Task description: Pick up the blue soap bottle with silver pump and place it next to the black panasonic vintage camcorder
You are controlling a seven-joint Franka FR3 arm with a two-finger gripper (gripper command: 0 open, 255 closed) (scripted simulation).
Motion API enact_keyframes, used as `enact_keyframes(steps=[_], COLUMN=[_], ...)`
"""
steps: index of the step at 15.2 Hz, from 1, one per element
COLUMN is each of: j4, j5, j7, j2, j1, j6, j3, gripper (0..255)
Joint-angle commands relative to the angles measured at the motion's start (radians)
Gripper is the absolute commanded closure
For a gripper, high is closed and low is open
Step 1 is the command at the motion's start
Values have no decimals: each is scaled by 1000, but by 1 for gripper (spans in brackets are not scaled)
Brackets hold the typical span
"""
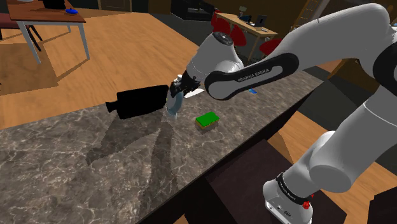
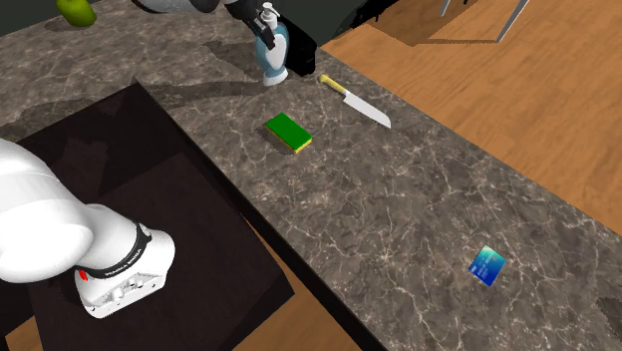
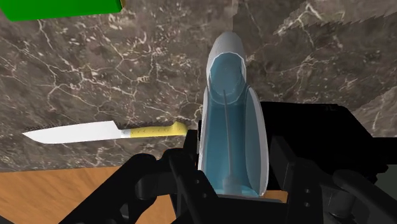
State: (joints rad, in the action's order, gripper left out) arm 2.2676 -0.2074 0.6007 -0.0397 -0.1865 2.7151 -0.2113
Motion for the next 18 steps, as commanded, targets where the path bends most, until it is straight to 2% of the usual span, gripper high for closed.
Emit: enact_keyframes(steps=[1,3,11,12,17,18], j4=[9,18,18,18,18,28], j5=[-18,-44,-44,-44,-44,-18], j7=[16,38,38,38,38,19], j2=[-16,-40,-40,-40,-40,-4], j1=[-1,-2,-2,-2,-2,-1], j6=[25,57,57,57,57,33], j3=[2,7,7,7,7,1], gripper=[255,255,255,0,0,0])
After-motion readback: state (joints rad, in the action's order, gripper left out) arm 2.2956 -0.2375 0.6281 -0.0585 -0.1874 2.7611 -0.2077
